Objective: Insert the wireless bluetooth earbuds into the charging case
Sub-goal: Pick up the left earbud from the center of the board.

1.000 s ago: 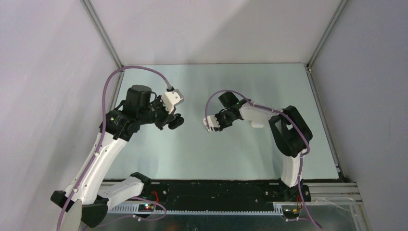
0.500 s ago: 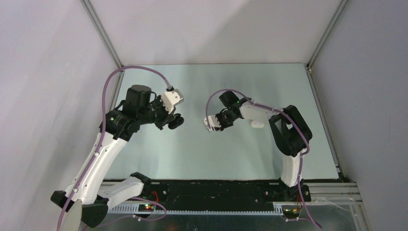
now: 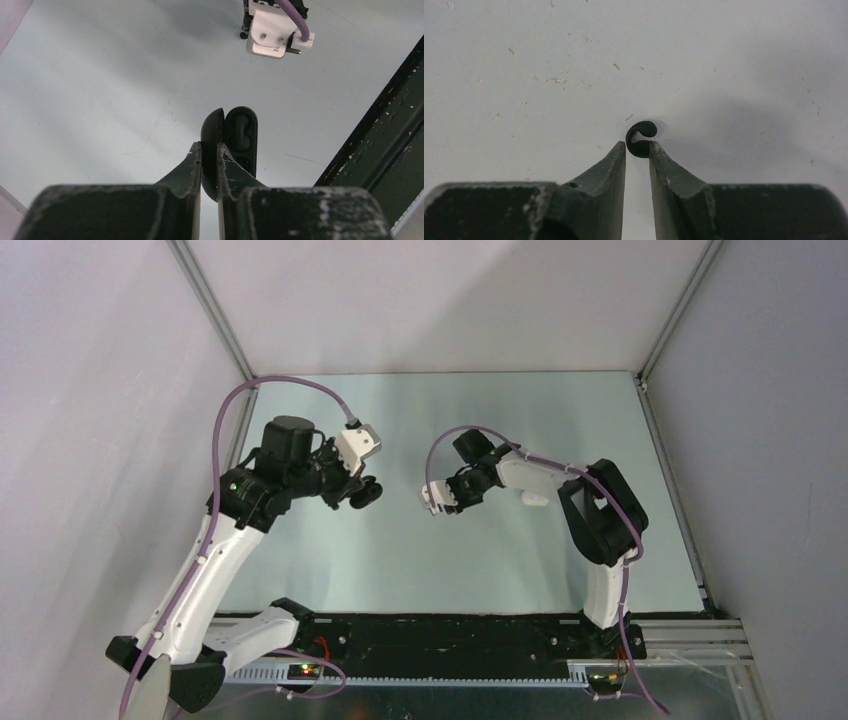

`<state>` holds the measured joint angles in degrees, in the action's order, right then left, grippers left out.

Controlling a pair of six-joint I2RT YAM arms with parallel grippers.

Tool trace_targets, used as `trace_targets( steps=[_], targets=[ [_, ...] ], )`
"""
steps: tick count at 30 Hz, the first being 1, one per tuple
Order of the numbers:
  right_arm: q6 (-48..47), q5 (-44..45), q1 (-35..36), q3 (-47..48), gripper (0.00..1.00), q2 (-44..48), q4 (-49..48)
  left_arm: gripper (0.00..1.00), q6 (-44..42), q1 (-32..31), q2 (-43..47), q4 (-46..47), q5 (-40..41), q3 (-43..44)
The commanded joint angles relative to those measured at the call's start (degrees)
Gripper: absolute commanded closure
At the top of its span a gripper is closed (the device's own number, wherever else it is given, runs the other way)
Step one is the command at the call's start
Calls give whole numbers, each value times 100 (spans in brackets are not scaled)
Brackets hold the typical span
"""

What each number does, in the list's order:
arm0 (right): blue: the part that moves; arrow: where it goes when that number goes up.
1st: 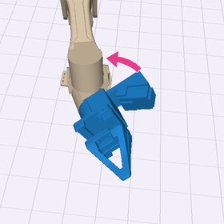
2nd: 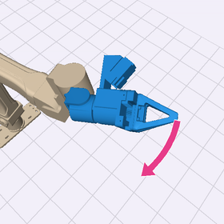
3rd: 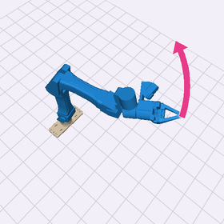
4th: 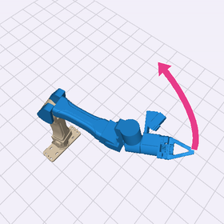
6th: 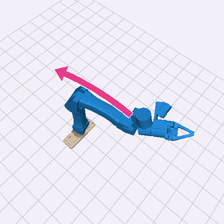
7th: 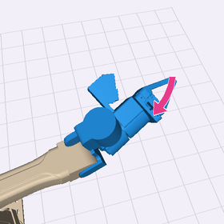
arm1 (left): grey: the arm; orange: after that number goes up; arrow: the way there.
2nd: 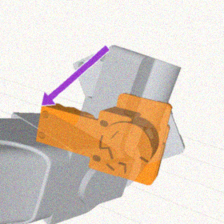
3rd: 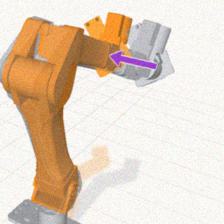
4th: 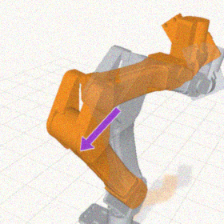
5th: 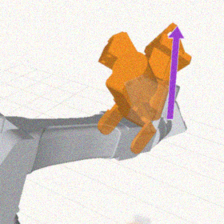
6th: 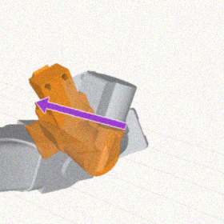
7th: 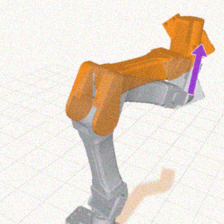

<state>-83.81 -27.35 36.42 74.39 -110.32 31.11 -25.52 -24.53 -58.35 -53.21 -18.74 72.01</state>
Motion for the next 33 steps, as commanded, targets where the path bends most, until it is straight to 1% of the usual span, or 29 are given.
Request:
trace_targets(
  steps=[1, 6, 10, 13, 21, 33],
  targets=[
    [186, -147, 71, 128, 71, 334, -12, 100, 65, 56, 5, 138, -148, 205],
    [155, -304, 161, 128, 72, 522, 228, 100, 67, 75, -35, 137, -226, 212],
    [127, -275, 241, 128, 78, 452, 450, 100, 60, 80, -46, 140, -244, 212],
    [128, -225, 249, 130, 80, 371, 463, 100, 67, 79, -42, 135, -228, 226],
    [85, 42, 110, 134, 77, 152, 267, 100, 68, 75, -36, 141, -221, 220],
    [117, 104, 53, 128, 76, -32, 109, 100, 66, 86, -59, 137, -218, 216]
  ],
)
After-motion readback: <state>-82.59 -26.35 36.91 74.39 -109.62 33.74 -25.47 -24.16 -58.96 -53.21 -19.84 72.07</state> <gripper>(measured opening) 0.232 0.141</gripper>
